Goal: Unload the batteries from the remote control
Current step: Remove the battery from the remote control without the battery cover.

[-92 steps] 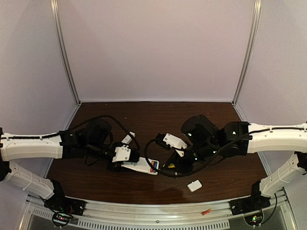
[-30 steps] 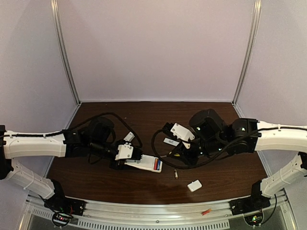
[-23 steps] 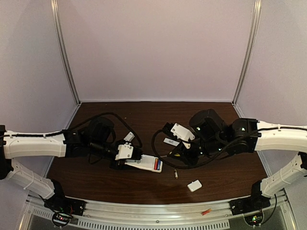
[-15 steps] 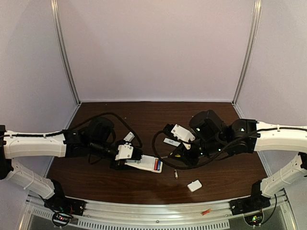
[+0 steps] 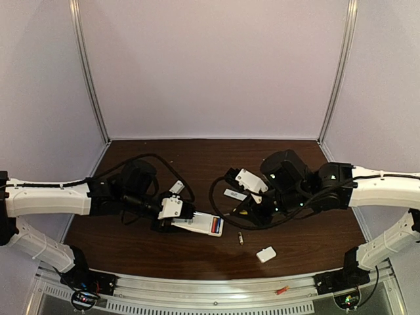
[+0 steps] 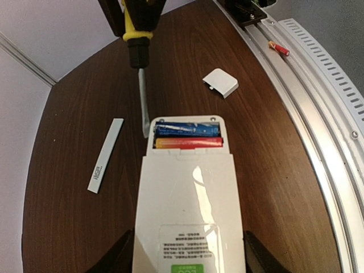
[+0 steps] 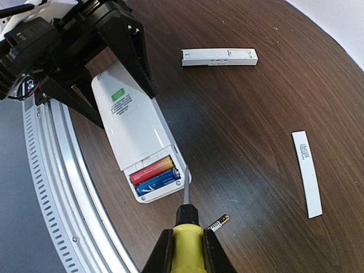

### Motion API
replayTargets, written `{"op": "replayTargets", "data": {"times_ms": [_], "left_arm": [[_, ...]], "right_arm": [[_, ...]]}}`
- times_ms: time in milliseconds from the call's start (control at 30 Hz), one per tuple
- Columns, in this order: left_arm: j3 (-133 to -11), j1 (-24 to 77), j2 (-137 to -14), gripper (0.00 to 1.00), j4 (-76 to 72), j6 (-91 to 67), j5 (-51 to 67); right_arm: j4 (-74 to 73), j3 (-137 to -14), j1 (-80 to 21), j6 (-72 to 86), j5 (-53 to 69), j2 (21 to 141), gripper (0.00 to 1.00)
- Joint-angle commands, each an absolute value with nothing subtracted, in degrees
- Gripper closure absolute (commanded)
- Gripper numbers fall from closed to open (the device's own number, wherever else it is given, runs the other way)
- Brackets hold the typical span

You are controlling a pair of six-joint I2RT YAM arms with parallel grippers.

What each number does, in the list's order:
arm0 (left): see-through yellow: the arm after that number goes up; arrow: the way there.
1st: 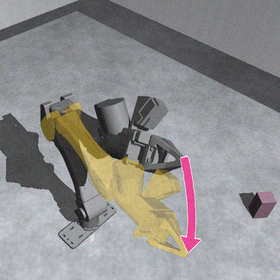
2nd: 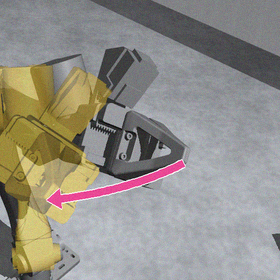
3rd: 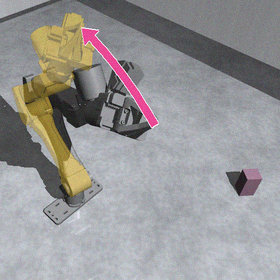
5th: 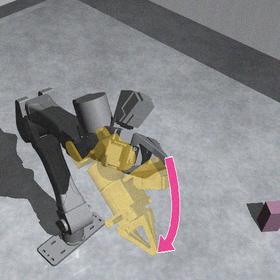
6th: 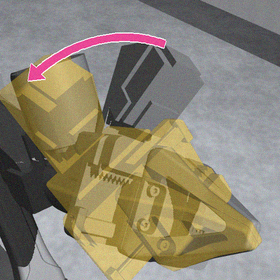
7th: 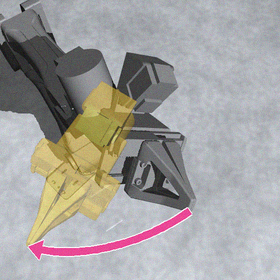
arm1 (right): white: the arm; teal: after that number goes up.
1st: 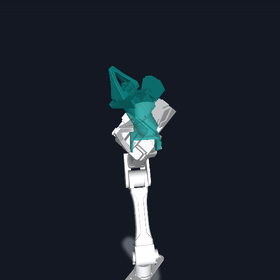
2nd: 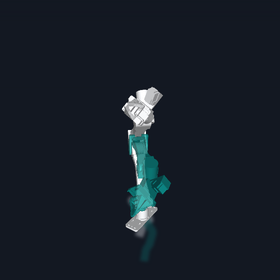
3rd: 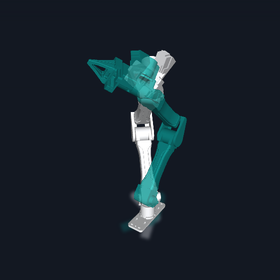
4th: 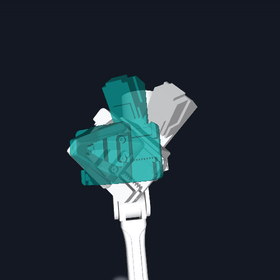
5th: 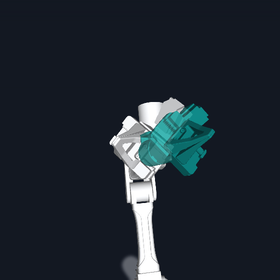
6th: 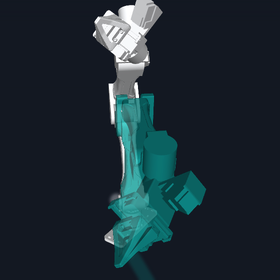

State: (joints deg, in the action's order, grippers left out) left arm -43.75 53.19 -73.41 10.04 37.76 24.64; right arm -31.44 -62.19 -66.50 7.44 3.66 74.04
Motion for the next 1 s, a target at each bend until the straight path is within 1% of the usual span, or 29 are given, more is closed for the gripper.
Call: {"op": "replayTargets", "data": {"times_ms": [0, 400, 967], "left_arm": [[-44.8, 52.9, -73.9, 1.00, 5.4, 37.0, 25.9], [-44.7, 52.9, -73.9, 1.00, 5.7, 37.0, 26.0], [-44.2, 52.9, -72.0, 1.00, 6.4, 37.0, 25.7]], "right_arm": [[-30.8, -62.8, -66.6, 8.0, 2.7, 72.8, 1.00], [-30.2, -61.6, -66.6, 8.6, 2.3, 71.0, 1.00], [-30.3, -61.4, -66.7, 9.1, 2.4, 72.8, 1.00]]}}
